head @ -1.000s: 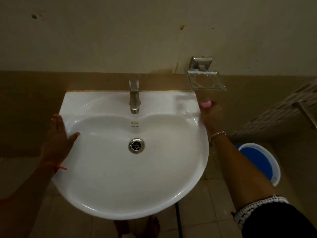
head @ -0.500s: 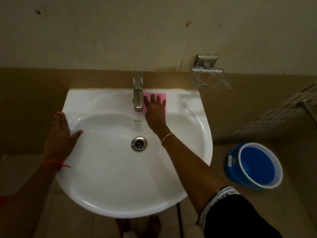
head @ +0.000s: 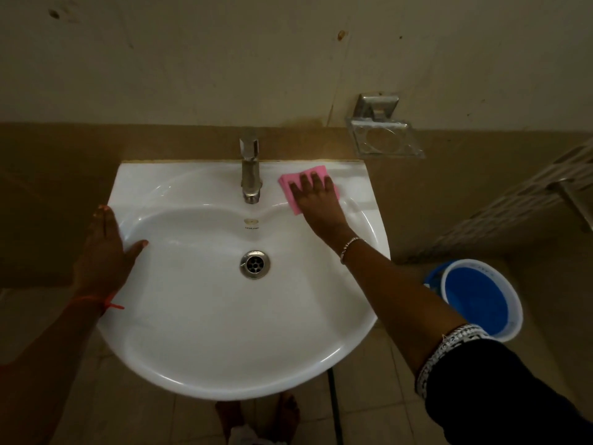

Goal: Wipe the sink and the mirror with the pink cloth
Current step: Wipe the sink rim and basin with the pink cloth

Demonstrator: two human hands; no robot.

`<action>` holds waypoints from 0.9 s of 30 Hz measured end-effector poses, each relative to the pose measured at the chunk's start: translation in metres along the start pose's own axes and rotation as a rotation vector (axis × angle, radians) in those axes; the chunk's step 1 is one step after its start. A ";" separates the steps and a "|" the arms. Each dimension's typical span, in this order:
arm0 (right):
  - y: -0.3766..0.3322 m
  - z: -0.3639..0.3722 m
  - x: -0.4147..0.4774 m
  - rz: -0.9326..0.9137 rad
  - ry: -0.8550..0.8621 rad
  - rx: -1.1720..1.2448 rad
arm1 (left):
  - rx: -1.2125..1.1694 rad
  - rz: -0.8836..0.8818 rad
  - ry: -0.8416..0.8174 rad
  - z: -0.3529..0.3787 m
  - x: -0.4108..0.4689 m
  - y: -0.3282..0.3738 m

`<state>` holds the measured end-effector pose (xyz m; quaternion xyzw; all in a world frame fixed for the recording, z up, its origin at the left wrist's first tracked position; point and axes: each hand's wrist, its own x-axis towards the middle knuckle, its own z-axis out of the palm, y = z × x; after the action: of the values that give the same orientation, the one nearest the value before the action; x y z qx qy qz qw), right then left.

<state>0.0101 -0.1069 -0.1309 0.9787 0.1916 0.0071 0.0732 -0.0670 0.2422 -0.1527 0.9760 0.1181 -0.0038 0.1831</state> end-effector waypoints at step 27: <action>0.026 -0.025 -0.043 0.542 0.038 0.132 | -0.032 0.028 0.053 0.008 0.004 -0.007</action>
<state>-0.0208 -0.1433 -0.1013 0.9966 -0.0760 0.0321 0.0010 -0.0647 0.2465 -0.1630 0.9742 0.1095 0.0266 0.1956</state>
